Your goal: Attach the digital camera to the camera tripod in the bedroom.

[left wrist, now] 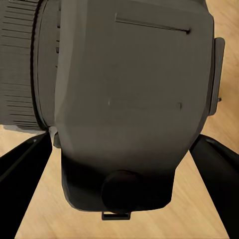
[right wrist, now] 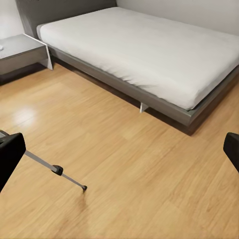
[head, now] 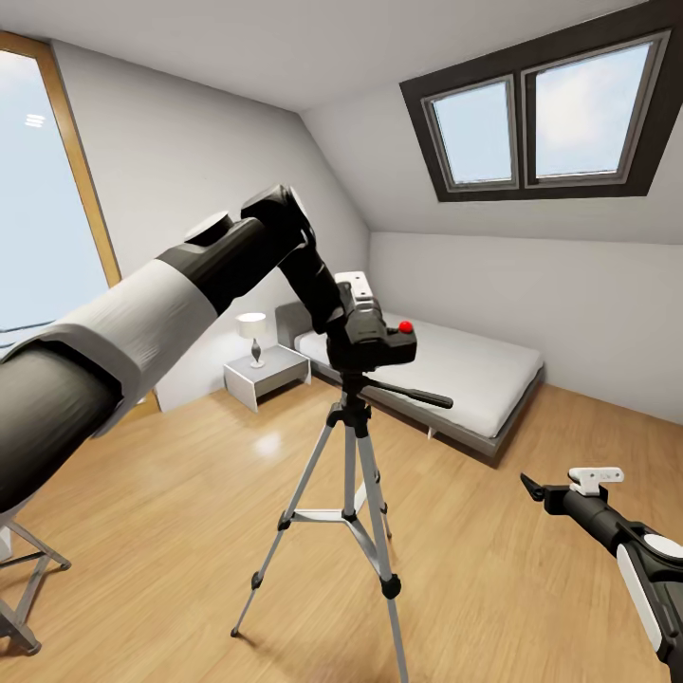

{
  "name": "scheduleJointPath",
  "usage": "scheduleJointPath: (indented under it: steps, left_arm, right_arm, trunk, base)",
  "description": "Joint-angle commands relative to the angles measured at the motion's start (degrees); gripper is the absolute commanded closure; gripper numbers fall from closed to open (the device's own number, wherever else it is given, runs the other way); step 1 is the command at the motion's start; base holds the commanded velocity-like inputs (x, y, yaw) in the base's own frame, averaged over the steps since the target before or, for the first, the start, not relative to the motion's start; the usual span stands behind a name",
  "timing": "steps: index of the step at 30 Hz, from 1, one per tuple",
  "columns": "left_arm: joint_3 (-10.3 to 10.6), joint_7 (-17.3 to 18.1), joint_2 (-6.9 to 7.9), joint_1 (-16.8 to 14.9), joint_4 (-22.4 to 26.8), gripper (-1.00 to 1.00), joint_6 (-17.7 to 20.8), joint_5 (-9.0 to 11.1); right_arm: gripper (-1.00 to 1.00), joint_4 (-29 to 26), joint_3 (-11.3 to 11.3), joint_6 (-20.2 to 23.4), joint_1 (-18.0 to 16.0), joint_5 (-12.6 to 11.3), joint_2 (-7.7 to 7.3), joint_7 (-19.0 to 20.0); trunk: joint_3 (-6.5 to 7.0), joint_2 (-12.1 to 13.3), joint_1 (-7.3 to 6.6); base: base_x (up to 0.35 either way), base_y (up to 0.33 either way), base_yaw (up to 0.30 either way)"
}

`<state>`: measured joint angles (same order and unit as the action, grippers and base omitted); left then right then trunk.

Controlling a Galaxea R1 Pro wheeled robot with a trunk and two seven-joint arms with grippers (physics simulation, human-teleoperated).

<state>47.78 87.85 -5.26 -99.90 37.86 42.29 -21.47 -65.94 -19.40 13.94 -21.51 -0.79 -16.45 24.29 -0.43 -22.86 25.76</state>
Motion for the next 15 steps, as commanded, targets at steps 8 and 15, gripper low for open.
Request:
scheduleJointPath:
  steps: [8, 15]
  left_arm:
    - [-0.2, 0.5, 1.45, 0.0, 0.2, 1.0, 0.6, -0.5]
    - [-0.1, 0.5, 1.66, 0.0, 0.3, 1.0, 0.7, -0.5]
  right_arm:
    - [-1.0, -0.1, -0.1, 0.4, 0.0, -0.1, 0.02, 0.3]
    - [-1.0, -0.1, -0.1, 0.4, 0.0, -0.1, 0.02, 0.3]
  trunk:
    - [-0.04, -0.1, 0.02]
    - [-0.04, -0.1, 0.02]
  base:
    - [0.0, 0.0, 0.0]
    - [0.0, 0.0, 0.0]
